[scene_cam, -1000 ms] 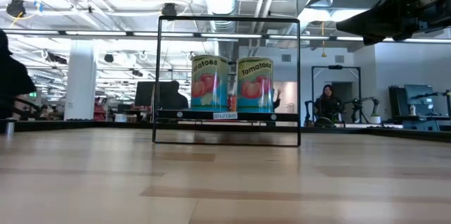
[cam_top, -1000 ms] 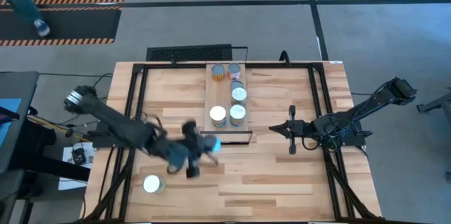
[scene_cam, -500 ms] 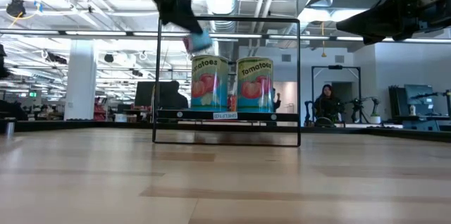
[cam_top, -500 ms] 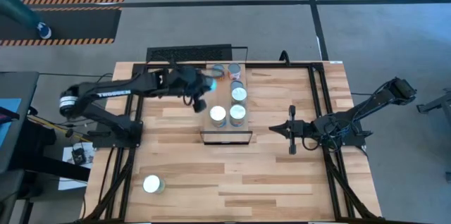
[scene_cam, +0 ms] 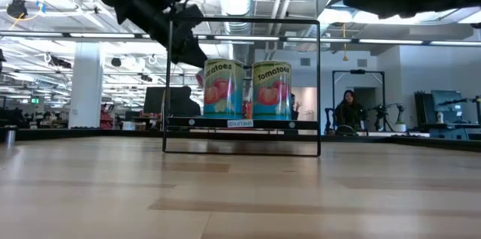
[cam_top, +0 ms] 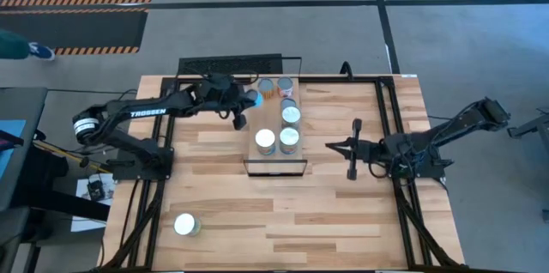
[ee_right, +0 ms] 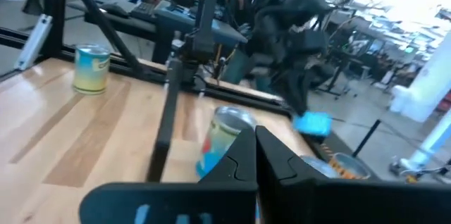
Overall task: Pick and place cans onto a shelf
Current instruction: Put the cans on the shelf and align them with the other cans, then put the canned carrots on the shelf and align them with the other cans
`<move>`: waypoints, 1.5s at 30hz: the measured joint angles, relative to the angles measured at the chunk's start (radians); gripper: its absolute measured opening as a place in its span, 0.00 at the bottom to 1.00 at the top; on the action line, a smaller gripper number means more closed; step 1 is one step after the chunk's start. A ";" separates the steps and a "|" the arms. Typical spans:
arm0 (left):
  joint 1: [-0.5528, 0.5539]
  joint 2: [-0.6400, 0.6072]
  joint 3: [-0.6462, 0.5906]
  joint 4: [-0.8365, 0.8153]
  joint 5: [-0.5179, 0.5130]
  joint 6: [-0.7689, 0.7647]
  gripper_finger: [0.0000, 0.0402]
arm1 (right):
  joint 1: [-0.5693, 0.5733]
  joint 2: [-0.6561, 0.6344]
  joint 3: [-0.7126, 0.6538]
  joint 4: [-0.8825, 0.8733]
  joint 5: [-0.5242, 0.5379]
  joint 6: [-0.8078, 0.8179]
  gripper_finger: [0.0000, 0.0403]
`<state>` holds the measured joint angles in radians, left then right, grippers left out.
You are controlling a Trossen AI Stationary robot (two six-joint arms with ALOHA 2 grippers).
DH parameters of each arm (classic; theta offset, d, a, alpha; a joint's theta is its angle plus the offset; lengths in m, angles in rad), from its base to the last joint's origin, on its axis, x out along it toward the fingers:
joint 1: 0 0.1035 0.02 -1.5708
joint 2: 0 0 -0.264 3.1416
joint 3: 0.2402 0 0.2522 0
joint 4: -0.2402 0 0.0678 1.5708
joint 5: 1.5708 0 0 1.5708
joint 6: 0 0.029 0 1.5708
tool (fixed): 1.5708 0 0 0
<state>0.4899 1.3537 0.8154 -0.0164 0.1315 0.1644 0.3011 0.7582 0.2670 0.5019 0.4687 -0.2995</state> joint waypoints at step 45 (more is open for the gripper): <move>-0.009 0.349 0.165 -0.021 -0.014 0.081 0.16 | -0.103 0.000 0.017 -0.052 -0.054 -0.058 0.02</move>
<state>0.4807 1.7027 0.9804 -0.0377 0.1177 0.2451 0.1978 0.7582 0.2840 0.4500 0.4149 -0.3573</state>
